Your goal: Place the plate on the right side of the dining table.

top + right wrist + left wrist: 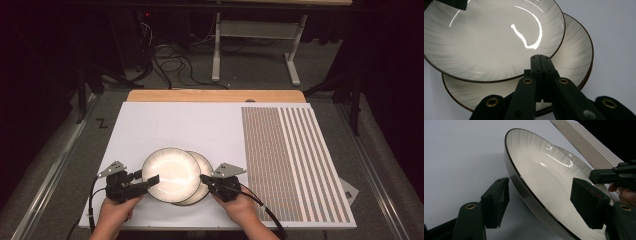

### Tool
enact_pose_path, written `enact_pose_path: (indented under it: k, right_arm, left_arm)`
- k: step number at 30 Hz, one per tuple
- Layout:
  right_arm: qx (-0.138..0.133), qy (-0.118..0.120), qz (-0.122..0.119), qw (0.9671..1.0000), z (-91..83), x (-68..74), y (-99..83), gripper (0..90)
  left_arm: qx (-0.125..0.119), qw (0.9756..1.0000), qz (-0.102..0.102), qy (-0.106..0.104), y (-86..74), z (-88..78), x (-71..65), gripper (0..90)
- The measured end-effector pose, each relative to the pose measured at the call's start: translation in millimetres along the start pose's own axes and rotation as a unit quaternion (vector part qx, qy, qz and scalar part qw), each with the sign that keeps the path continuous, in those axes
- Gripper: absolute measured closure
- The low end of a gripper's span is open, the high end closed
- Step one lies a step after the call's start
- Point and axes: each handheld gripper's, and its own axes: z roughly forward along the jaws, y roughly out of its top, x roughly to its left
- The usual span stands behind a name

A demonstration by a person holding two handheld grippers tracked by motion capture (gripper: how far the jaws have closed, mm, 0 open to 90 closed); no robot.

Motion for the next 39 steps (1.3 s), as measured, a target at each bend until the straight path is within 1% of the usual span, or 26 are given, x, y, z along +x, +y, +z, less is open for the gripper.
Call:
enact_pose_path:
  k: [4,7,9,12,13,16,18,19,21,22,23,24,26,28,29,33,35,36,37,39]
  right_arm:
    - [0.0,0.0,-0.001,1.0,0.1,-0.2,-0.1,90.0]
    - [0.0,0.001,0.001,1.0,0.3,0.1,-0.3,90.0]
    - [-0.001,0.002,0.001,1.0,0.8,0.1,-0.3,90.0]
    - [0.0,0.004,0.004,1.0,1.6,0.5,-0.3,90.0]
    - [0.0,0.005,0.003,1.0,1.9,0.5,-0.2,90.0]
    - [-0.001,0.007,0.0,1.0,3.3,0.8,0.2,90.0]
    - [0.002,0.008,0.002,1.0,3.9,1.7,0.5,90.0]
    - [0.0,0.009,-0.002,1.0,4.7,2.3,0.5,90.0]
    - [0.003,0.008,-0.001,1.0,4.8,3.6,0.7,90.0]
    - [0.002,0.009,-0.001,1.0,5.3,4.2,0.8,90.0]
    - [0.004,0.01,-0.007,0.9999,5.4,4.0,0.9,90.0]
    - [0.003,0.01,-0.003,0.9999,5.8,5.2,1.1,90.0]
    - [0.003,0.011,-0.004,0.9999,7.0,6.2,1.5,90.0]
    - [0.005,0.012,-0.004,0.9999,7.7,8.1,1.9,90.0]
    - [0.008,0.013,-0.008,0.9998,7.8,8.0,2.2,90.0]
    - [0.006,0.012,-0.005,0.9999,8.5,9.2,2.7,90.0]
    - [0.006,0.011,-0.007,0.9999,8.4,9.4,2.8,90.0]
    - [0.006,0.011,-0.007,0.9999,8.4,9.4,2.8,90.0]
    - [0.006,0.01,-0.008,0.9999,8.5,9.2,2.8,90.0]
    - [0.007,0.01,-0.007,0.9999,8.5,9.2,2.8,90.0]
  left_arm:
    - [0.03,0.9995,-0.006,-0.001,5.5,0.4,2.4,31.7]
    - [0.049,0.9986,-0.015,-0.009,8.7,1.3,4.8,32.7]
    - [0.058,0.9979,-0.026,-0.014,10.1,2.2,5.9,33.5]
    - [0.07,0.9971,-0.027,-0.015,11.6,3.7,6.8,35.6]
    - [0.069,0.9969,-0.033,-0.018,12.1,4.3,7.0,36.6]
    - [0.064,0.9968,-0.041,-0.022,13.1,5.2,7.6,41.1]
    - [0.062,0.9968,-0.044,-0.023,12.5,6.3,7.6,43.1]
    - [0.06,0.997,-0.044,-0.023,12.0,6.7,7.5,44.4]
    - [0.056,0.9975,-0.04,-0.015,10.5,7.0,6.7,46.5]
    - [0.054,0.9976,-0.041,-0.013,10.0,7.2,6.4,47.4]
    - [0.053,0.9977,-0.041,-0.01,9.5,7.2,6.6,48.2]
    - [0.053,0.9977,-0.042,-0.009,8.9,6.9,7.0,49.3]
    - [0.049,0.9977,-0.045,-0.009,8.4,6.2,7.3,50.8]
    - [0.047,0.9978,-0.046,-0.003,9.3,5.4,6.6,51.7]
    - [0.049,0.9978,-0.044,0.0,9.7,5.3,6.1,52.0]
    - [0.055,0.9973,-0.047,0.009,11.3,5.0,4.4,54.3]
    - [0.059,0.9968,-0.05,0.018,12.7,5.2,3.1,55.9]
    - [0.062,0.9967,-0.048,0.021,13.2,5.1,2.6,57.0]
    - [0.058,0.9968,-0.051,0.021,13.3,5.1,2.5,58.5]
    - [0.053,0.9965,-0.063,0.014,13.9,3.3,4.2,61.9]
